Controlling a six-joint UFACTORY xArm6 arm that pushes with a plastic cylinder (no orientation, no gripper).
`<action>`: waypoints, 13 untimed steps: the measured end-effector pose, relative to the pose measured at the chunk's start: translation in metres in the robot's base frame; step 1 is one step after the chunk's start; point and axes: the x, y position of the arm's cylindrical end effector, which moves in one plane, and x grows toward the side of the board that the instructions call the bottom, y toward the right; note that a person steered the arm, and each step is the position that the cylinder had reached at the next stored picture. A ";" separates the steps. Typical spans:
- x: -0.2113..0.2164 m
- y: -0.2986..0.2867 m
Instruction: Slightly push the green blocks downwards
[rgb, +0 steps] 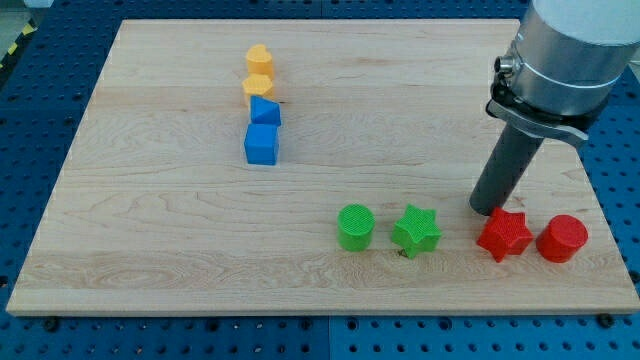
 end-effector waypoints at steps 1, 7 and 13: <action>0.000 -0.001; -0.071 -0.013; 0.012 -0.096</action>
